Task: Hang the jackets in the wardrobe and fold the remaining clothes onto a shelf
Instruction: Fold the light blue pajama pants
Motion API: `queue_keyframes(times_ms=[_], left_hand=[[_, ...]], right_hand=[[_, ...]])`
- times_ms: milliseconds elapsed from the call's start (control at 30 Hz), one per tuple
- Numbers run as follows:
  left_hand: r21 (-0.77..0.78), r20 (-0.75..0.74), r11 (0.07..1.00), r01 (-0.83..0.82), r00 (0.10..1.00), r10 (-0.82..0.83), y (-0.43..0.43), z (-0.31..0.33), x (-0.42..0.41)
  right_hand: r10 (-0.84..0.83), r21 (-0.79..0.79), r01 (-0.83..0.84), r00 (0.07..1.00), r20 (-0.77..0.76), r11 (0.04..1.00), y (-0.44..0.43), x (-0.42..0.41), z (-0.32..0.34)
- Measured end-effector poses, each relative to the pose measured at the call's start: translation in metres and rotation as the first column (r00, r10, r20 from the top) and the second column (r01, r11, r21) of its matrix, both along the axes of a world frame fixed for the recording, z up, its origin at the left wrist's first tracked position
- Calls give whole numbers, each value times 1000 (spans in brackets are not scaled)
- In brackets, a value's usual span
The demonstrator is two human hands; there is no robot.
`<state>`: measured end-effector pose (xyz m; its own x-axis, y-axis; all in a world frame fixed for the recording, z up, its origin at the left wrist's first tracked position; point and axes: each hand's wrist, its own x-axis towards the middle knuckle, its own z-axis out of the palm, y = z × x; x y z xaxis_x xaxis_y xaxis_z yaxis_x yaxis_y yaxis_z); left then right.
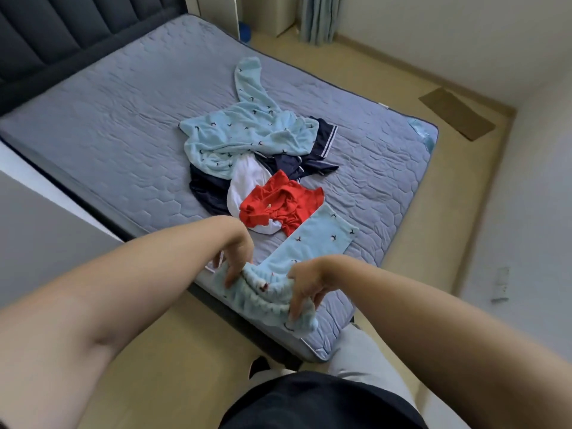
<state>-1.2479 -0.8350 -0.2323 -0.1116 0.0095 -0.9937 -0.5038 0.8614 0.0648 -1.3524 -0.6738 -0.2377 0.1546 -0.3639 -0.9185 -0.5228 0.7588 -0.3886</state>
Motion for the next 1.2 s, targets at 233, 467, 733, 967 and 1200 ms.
queue_keyframes(times_ms=[233,467,733,967,1200], left_hand=[[-21,-124,1000,-16,992,13,-8,-48,-117],[-105,-278,981,-162,952,128,-41,-124,-270],[-198,-435,907,-371,863,258,-81,-287,-397],[-268,-542,797,-541,769,340,-86,-405,-433],[-343,-533,790,-509,798,283,-85,-468,-450]], right_hand=[[-114,-65,109,990,-86,992,1,-117,-59],[-133,-128,119,986,-102,985,-27,-272,-156],[-141,-128,116,968,-209,985,-83,-415,-328],[-127,-79,113,968,-215,990,-92,-449,-442],[3,53,8,980,-198,999,-113,-468,-497]])
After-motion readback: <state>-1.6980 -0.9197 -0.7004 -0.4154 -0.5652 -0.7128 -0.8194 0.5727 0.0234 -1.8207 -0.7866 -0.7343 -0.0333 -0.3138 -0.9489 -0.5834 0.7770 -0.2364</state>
